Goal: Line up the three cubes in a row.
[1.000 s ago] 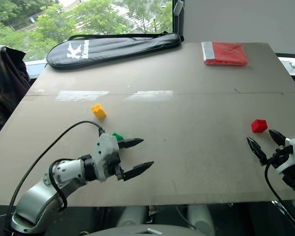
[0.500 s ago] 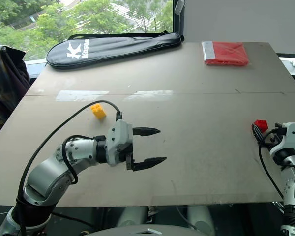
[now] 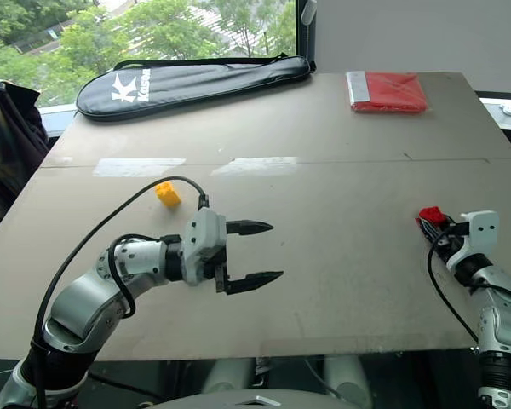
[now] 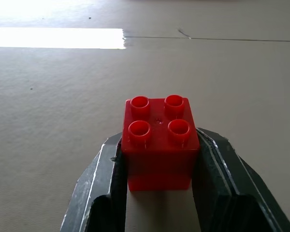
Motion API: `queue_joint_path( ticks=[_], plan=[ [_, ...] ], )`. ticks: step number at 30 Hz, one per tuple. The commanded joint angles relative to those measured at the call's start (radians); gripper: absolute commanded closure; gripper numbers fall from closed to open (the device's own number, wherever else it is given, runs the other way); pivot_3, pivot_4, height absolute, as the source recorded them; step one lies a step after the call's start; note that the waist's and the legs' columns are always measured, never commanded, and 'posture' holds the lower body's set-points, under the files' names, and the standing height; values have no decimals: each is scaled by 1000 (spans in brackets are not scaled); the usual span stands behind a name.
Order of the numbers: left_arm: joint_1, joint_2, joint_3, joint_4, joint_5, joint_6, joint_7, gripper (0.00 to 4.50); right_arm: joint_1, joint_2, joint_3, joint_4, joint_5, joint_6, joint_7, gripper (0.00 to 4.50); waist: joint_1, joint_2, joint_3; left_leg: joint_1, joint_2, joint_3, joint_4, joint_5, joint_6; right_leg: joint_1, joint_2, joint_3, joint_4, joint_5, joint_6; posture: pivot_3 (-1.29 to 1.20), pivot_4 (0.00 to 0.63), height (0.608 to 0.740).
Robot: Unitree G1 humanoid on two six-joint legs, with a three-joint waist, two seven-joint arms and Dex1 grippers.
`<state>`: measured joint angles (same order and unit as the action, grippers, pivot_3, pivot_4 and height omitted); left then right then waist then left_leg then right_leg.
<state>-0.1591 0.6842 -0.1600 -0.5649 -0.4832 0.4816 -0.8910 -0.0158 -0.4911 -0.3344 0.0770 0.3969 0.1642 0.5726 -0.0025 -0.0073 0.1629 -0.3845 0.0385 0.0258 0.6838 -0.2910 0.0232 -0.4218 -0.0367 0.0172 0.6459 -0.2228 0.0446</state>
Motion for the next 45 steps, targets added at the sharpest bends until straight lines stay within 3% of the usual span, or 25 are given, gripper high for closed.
queue_joint_path(
  ticks=[1, 10, 16, 17, 19, 23, 26, 30, 35, 45],
  plan=[
    [5, 14, 22, -12, 18, -33, -9, 0, 68, 73, 69, -227, -7, 67, -89, 3233, -1, 0, 0, 0, 0, -1, 0, 0, 0, 0, 0, 0, 0, 0, 0, 0, 150, 708],
    [-7, 34, -3, -22, 67, -41, -28, 0, 176, 325, 309, -575, -187, 210, -420, 3233, -9, 0, 0, 1, 1, -4, 0, 0, 0, -1, 1, 2, 3, -1, 1, 0, 150, 708],
    [-57, 38, -12, -22, 58, -2, -42, 0, 225, 369, 364, -628, -285, 235, -507, 3233, -7, 0, 0, -3, 0, -4, 1, 0, 0, -4, 1, 3, 2, -1, 1, 0, 150, 708],
    [-62, 35, -13, -19, 57, 4, -42, 0, 225, 371, 367, -629, -289, 239, -510, 2433, -8, 0, 0, -5, 0, -4, 1, 0, 0, -6, 1, 3, 2, -1, 1, 0, 150, 708],
    [-70, 31, -14, -19, 56, 14, -39, 0, 225, 372, 368, -630, -291, 245, -509, 1916, -11, -1, 0, -6, 0, -4, 1, 0, 0, -7, 1, 4, 3, -1, 1, 0, 150, 708],
    [-71, 28, -15, -22, 60, 24, -37, 0, 220, 373, 363, -625, -290, 252, -505, 43, -11, -1, 0, -6, 0, -4, 1, 0, 0, -8, 2, 3, 4, -1, 1, 0, 150, 708],
    [-64, 22, -12, -31, 61, 30, -25, 0, 209, 373, 349, -617, -282, 247, -498, 12, -10, -1, 0, -7, 0, -4, 1, 0, 0, -8, 2, 2, 4, -1, 1, 0, 150, 708],
    [-20, 20, 26, -68, 37, 45, 3, 0, 214, 347, 329, -618, -262, 212, -450, 12, -12, -1, 0, -7, 0, -4, 1, 0, 0, -8, 2, 3, 4, -1, 1, 0, 150, 708],
    [153, -13, 134, -142, 45, -9, 97, 0, 244, 243, 286, -619, -202, 91, -286, 12, -11, -1, 0, -7, 0, -4, 1, 0, 0, -9, 2, 4, 5, -1, 1, 0, 150, 708],
    [443, -263, 268, -181, 221, -187, 431, 0, 272, 52, 208, -536, 22, -142, 133, 12, -6, -8, 2, 0, 0, -3, 3, 0, 0, -5, 2, 6, 9, -1, 1, 0, 150, 708]
  ],
)
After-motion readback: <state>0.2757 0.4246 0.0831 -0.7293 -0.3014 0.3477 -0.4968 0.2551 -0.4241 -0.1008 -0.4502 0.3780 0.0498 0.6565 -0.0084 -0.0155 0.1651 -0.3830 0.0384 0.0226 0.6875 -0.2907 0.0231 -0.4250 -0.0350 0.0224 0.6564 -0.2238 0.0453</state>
